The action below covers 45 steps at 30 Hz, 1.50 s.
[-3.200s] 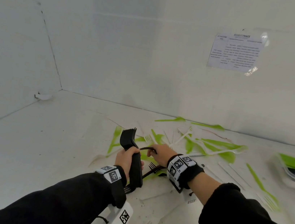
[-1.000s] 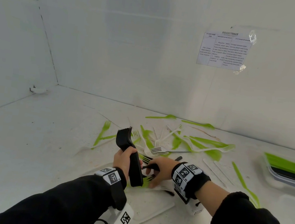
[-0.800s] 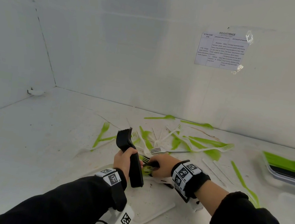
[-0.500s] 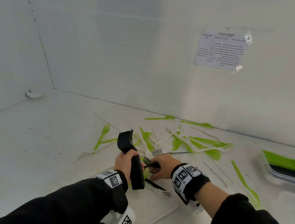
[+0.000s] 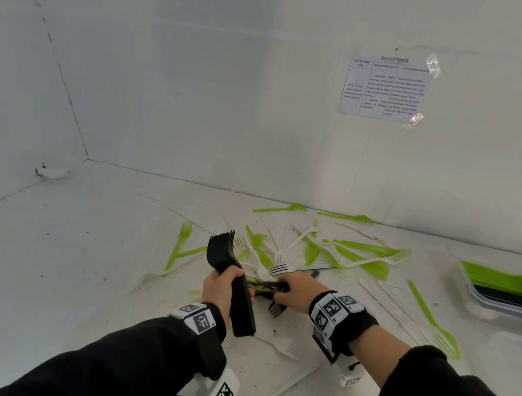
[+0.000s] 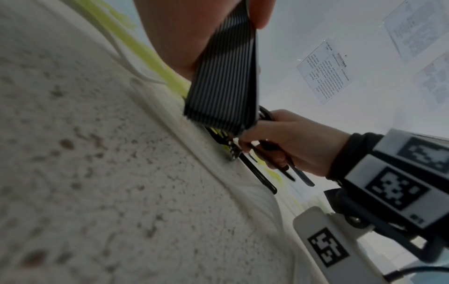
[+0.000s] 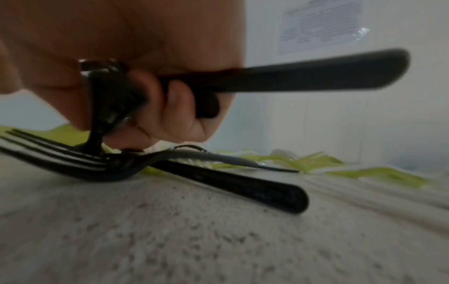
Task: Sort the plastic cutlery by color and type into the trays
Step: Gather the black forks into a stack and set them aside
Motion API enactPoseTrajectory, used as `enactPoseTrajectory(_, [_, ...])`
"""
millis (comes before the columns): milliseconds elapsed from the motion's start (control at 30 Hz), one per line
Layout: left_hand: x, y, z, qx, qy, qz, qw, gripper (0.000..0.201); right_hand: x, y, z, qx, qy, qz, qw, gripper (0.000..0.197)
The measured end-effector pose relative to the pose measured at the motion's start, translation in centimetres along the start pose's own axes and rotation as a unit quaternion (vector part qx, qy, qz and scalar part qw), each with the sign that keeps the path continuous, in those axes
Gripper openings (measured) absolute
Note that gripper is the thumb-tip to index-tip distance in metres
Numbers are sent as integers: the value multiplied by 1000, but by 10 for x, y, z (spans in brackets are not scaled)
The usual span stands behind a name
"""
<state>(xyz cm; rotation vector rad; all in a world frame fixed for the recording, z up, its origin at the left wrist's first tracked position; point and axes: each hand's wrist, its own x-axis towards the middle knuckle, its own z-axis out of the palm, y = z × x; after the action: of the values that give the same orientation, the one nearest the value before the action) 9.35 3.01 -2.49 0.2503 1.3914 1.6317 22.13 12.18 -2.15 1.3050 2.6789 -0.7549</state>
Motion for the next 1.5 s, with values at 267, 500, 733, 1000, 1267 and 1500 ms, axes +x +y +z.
enactPoseTrajectory(267, [6,0,2,4,0,-5,1000,8,-3,15,-25,156,57,10,986,14])
enactPoseTrajectory(500, [12,-2,11,3,-17,-17,1000,5,0,9,-25,302,161,-18,940,12])
enactPoseTrajectory(733, [22,1,35,-19,-52,-27,998,16,10,-16,1,338,167,-28,926,27])
enactPoseTrajectory(1000, [33,1,35,-13,-30,-15,999,11,10,-15,8,493,200,6,847,11])
enactPoseTrajectory(1267, [35,-7,34,-3,-49,1,999,6,9,-18,20,399,190,2,897,9])
enactPoseTrajectory(1500, [29,-12,31,20,-63,8,998,22,3,-17,15,323,161,23,932,8])
